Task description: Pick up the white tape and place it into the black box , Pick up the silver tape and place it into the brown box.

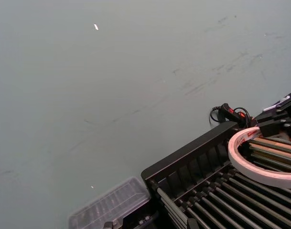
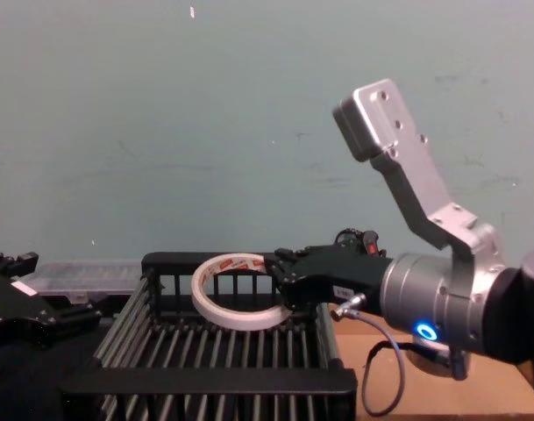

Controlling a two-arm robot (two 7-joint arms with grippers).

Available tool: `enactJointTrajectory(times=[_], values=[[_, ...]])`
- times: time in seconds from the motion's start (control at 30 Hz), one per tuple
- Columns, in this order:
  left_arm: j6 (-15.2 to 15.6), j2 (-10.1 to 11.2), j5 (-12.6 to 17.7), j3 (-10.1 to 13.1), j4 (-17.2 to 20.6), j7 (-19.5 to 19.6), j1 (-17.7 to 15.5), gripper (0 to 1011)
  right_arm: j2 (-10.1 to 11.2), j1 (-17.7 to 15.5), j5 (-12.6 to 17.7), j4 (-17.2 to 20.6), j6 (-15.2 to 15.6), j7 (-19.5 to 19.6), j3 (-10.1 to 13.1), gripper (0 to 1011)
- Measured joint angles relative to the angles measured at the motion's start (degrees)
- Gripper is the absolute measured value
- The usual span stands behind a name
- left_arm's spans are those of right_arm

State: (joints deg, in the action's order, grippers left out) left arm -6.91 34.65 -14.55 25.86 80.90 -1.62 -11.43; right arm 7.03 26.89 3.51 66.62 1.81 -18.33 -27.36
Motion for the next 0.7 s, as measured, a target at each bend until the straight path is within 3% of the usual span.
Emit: enactJointTrajectory(times=[0.33,0.7], values=[[0.0,0.0,0.0,0.0,0.0,0.0,0.0,1001,-2.3,2.4,-1.0,-5.7,-0.4,0.5,0.6,93],[0.0,0.0,0.0,0.0,0.0,0.0,0.0,1001,-2.3,2.5,-1.2,-5.8,-0.4,0.5,0.7,93]])
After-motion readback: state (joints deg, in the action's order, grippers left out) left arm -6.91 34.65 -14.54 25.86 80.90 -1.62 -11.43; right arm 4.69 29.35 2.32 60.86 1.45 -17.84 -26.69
